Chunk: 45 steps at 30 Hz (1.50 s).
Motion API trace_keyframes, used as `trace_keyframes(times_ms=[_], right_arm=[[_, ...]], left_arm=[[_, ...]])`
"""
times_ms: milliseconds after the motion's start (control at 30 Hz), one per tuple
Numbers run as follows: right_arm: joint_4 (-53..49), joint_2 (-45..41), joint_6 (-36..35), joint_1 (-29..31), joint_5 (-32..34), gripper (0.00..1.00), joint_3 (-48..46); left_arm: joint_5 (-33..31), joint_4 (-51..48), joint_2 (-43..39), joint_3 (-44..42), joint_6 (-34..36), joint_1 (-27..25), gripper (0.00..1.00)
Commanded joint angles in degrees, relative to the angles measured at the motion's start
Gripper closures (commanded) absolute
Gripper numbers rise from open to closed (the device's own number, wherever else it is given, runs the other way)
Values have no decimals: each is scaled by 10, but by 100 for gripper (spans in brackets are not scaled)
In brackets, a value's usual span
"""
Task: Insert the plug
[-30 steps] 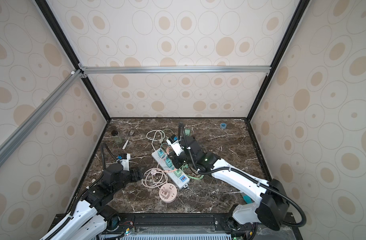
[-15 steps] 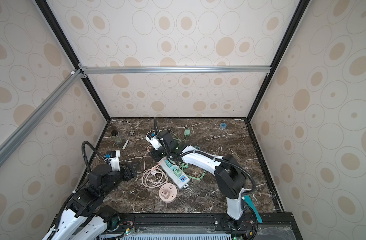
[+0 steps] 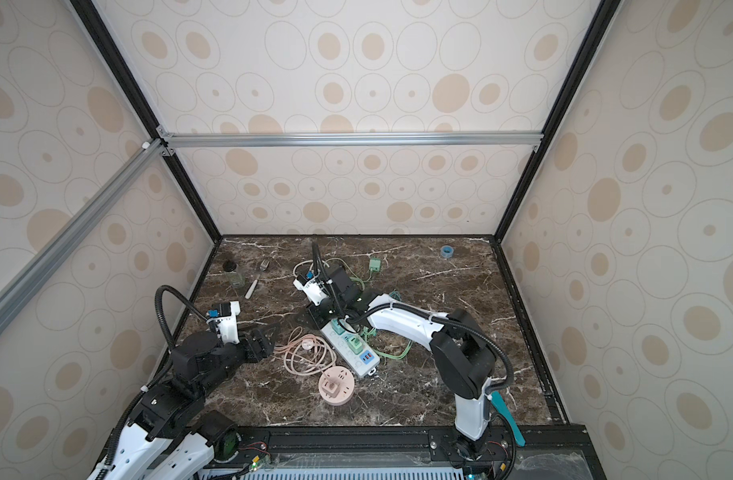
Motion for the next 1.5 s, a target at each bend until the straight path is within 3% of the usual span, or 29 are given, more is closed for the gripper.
trace_keyframes(times_ms=[0,233,433,633,933,1200,1467], right_arm=[[-2,-51,-23,-10,20,53,-18],[-14,-90,-8,-52,138,50,-45],[-29,-67,21,-109,234,50,-33],[-47,6,39,-172,248,50,19],[-154,139,44,-219,286,47,185],[-233,255,74,-232,281,42,331],[-261,324,107,-234,272,37,409]], left_arm=[[21,34,14,-11,7,4,21],[52,74,39,-32,13,4,21],[71,92,47,-43,15,4,22],[103,103,46,-52,14,4,21],[121,116,21,-74,-2,4,21],[127,117,7,-77,-4,4,21],[136,123,-2,-81,-5,4,21]])
